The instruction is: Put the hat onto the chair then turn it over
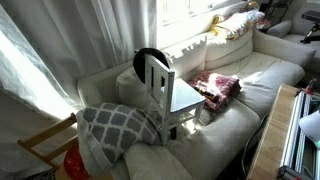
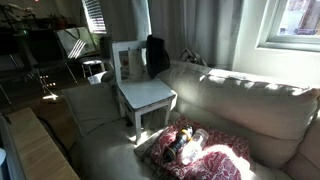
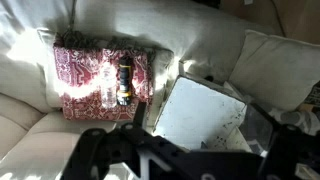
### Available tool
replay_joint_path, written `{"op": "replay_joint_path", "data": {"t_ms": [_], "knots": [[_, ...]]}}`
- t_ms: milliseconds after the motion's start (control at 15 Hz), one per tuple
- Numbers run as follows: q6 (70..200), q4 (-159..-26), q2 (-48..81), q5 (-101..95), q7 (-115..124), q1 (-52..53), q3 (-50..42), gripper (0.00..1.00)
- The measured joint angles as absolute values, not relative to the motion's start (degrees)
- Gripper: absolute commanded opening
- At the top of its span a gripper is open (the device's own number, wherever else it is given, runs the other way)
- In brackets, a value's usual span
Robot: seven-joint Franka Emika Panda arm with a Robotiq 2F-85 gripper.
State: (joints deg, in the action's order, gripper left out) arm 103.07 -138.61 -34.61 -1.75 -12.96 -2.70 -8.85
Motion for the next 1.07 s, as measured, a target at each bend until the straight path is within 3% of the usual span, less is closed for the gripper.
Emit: {"op": "replay_joint_path", "data": {"t_ms": [667,1067], "knots": [[103.3,-138.6,-34.4,-1.4,-13.2,-2.5,-8.8,1.0],[129.0,-138.7,-24.1,5.9,-20.7,4.9,-6.9,1.0]]}}
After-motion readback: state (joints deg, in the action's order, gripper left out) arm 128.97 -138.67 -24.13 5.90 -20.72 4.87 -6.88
